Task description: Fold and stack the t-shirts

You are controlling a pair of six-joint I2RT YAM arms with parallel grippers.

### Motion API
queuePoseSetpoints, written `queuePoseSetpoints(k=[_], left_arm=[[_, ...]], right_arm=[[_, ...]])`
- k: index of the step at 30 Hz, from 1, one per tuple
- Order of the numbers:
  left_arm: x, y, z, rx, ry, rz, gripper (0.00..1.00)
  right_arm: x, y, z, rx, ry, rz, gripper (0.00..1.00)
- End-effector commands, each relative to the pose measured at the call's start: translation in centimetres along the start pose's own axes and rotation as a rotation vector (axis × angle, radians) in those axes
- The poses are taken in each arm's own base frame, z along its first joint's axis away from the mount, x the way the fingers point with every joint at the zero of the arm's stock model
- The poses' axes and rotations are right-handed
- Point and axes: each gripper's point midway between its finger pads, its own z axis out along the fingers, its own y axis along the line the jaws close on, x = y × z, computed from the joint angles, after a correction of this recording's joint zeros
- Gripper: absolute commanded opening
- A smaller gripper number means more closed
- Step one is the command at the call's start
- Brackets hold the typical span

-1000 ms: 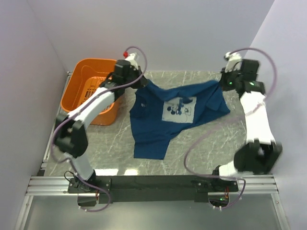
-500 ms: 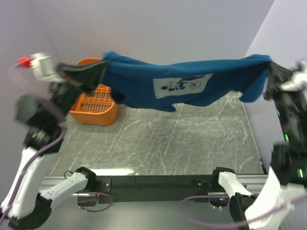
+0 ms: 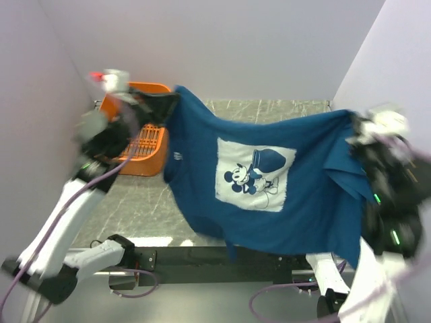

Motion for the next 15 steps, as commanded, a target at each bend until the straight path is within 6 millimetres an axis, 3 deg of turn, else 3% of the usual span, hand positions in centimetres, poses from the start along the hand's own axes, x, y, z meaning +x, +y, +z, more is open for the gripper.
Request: queuePoseSetpoints(k=[1,2,3,4,5,6,8,9,11,12,13,14,15], left_arm=[[7.4,4.2,2.9,-0.067,0.135,-0.067,0.0],[9.6,5.5,3.3,-0.096,0.171,-0.072,0.0],[12.8,7.2,4.4,-0.13,0.229,-0.084,0.0],[14.4,8.3,5.1,-0.156,0.243,-0.078,0.0],[16.3,9.3,5.5,-0.182,0.276,-0.078,0.0],[20.2,11.3,6.3,-0.224,0.349,-0.09,0.0],[23.4,13.5,7.3,-0.282,0.398,-0.086,0.0],[27.2,15.4,7.5,-0.328,0.466,-0.095,0.0],[29.4,17.0,8.5,-0.371,0.497,-0.084,0.0],[32.3,19.0,8.5,-0.428,0.542,-0.076,0.0],[33.4,19.6,8.7,-0.436,0.562,-0.075,0.0],[33.3,20.4,9.7,-0.472,0.554,-0.064,0.0],[35.0,22.0,9.6,-0.523,0.575,-0.054,0.01]], right_arm=[[10.9,3.3,4.8,-0.154,0.217,0.001,0.0],[14.8,4.8,5.9,-0.198,0.267,0.019,0.0],[16.8,5.7,6.6,-0.227,0.292,0.031,0.0],[20.9,7.8,7.4,-0.307,0.361,0.071,0.0],[22.8,8.6,8.0,-0.335,0.391,0.086,0.0],[25.2,9.4,9.6,-0.356,0.418,0.115,0.0],[28.6,11.5,10.8,-0.437,0.453,0.158,0.0],[32.0,12.9,11.8,-0.478,0.528,0.21,0.0],[34.3,13.9,13.7,-0.511,0.572,0.241,0.0],[35.5,14.4,14.5,-0.52,0.605,0.261,0.0],[39.0,15.9,15.0,-0.55,0.695,0.314,0.0],[38.9,15.6,16.8,-0.544,0.692,0.312,0.0],[39.9,15.8,17.6,-0.533,0.722,0.316,0.0]])
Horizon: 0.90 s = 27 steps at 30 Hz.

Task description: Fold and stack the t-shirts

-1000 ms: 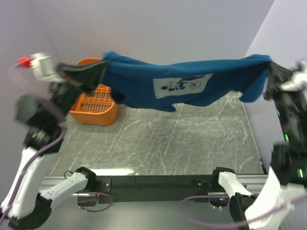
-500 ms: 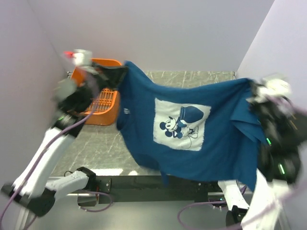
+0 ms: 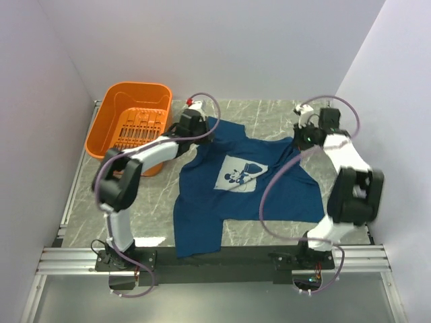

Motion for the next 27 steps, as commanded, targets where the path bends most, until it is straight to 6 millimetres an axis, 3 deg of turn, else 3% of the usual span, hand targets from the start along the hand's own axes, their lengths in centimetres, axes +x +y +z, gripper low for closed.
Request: queuePoseSetpoints(k=[1,2,3,5,6,7,11,12,13,14,16,18,19,20,22,23,27], left_arm=[[-5.0,-0.4,1.9,-0.062,-0.14,0.014,0.01],[-5.9,-0.6,2.3,-0.076,-0.152,0.014,0.01],[-5.5,0.5,3.5,-0.117,-0.151,0.019,0.02],[-6.7,0.6,4.1,-0.143,-0.181,0.021,0.02],[-6.2,1.2,5.0,-0.16,-0.173,0.027,0.03],[-7.3,1.0,5.2,-0.166,-0.196,0.023,0.04],[-7.3,1.6,6.6,-0.18,-0.185,0.023,0.06],[-6.9,2.1,7.0,-0.189,-0.171,0.024,0.09],[-7.3,1.8,7.1,-0.176,-0.175,0.023,0.12],[-7.3,1.8,7.1,-0.174,-0.174,0.024,0.16],[-6.1,2.7,6.9,-0.194,-0.134,0.028,0.3],[-6.5,2.5,5.9,-0.183,-0.144,0.03,0.43],[-5.2,3.2,5.6,-0.193,-0.117,0.032,0.46],[-6.5,2.4,4.6,-0.156,-0.149,0.034,0.48],[-5.6,2.7,3.7,-0.145,-0.137,0.049,0.55],[-5.9,2.4,3.2,-0.13,-0.153,0.055,0.57],[-7.5,0.4,-0.1,-0.051,-0.198,0.087,0.63]], right_arm=[[-5.8,-2.8,3.0,0.034,-0.098,-0.02,0.0],[-6.0,-3.2,3.8,0.044,-0.09,-0.016,0.01],[-5.4,-3.7,5.2,0.063,-0.058,0.01,0.02],[-6.7,-4.6,5.9,0.1,-0.068,0.01,0.04],[-6.4,-5.3,6.7,0.136,-0.048,0.035,0.05],[-7.2,-5.5,6.9,0.148,-0.058,0.034,0.05],[-7.6,-7.1,7.4,0.256,-0.043,0.066,0.14],[-7.6,-7.3,7.4,0.268,-0.042,0.079,0.2],[-7.7,-7.5,7.2,0.282,-0.041,0.08,0.37],[-7.4,-7.4,7.1,0.278,-0.026,0.085,0.45],[-7.2,-7.0,6.3,0.266,-0.021,0.079,0.58],[-7.2,-6.6,4.6,0.232,-0.035,0.08,0.62],[-6.5,-6.1,4.3,0.206,-0.025,0.089,0.64],[-6.0,-5.3,3.4,0.152,-0.017,0.105,0.64],[-4.4,-4.3,3.1,0.086,0.02,0.141,0.64],[-3.0,-3.3,3.1,0.033,0.063,0.175,0.64],[0.9,-2.2,3.8,-0.016,0.15,0.286,0.63]])
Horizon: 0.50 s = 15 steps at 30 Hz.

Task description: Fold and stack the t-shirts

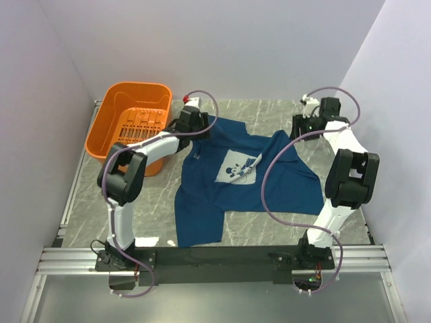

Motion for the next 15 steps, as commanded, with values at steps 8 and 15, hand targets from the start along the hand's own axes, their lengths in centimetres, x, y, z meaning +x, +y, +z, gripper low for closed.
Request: queuePoseSetpoints(k=[8,15], left_arm=[[-8.4,-3.6,-10.7,0.188,-0.25,0.071,0.75],[-9.1,-3.3,-13.2,0.195,-0.295,0.089,0.78]], right_arm=[[6.6,0.3,2.5,-0.015,0.178,0.167,0.57],[8.0,-1.0,3.4,0.046,0.217,0.174,0.54]])
